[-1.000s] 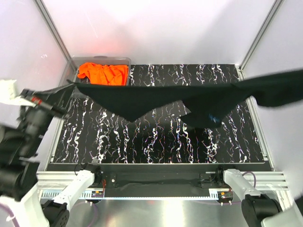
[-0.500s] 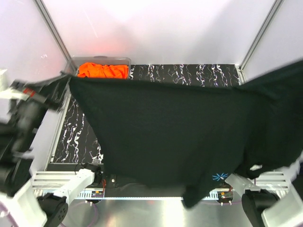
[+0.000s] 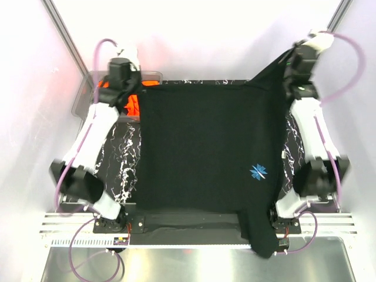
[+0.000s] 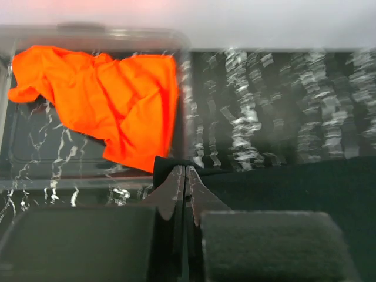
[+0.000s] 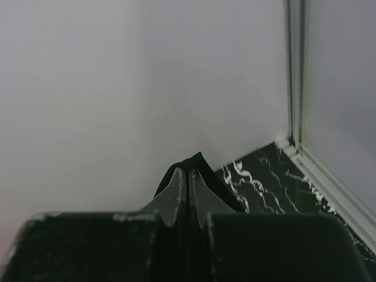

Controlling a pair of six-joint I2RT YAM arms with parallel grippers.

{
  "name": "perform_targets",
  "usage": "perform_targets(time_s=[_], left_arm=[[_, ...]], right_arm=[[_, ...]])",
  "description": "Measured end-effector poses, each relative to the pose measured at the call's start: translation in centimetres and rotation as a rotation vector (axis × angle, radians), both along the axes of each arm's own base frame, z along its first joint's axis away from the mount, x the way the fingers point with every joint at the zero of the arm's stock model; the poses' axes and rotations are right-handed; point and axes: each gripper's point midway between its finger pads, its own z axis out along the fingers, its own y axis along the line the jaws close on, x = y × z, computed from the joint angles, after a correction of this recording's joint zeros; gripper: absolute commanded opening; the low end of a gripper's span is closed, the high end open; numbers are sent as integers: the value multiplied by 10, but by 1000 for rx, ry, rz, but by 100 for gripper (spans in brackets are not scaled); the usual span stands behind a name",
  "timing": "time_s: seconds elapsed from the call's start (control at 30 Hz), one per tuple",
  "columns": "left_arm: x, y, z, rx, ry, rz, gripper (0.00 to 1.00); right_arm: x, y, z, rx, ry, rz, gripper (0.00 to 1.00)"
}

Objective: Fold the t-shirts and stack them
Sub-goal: Flatten the tshirt out

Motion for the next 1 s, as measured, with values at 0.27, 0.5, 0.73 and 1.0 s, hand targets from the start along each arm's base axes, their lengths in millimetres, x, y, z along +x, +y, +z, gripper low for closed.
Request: perform_targets(time_s=[0.27, 0.5, 0.73, 1.0], left_arm=[[72, -3, -102, 112, 121, 36, 0], [91, 6, -134, 160, 148, 99, 0], [112, 6, -104, 158, 56, 114, 0], [108, -4, -100, 124, 57, 94, 0]], right_arm=[[103, 11, -158, -5, 220, 58, 0], [147, 19, -175, -9, 190, 103, 0], [173, 20, -147, -23, 110, 122, 0], [151, -9, -166, -7, 173, 74, 0]])
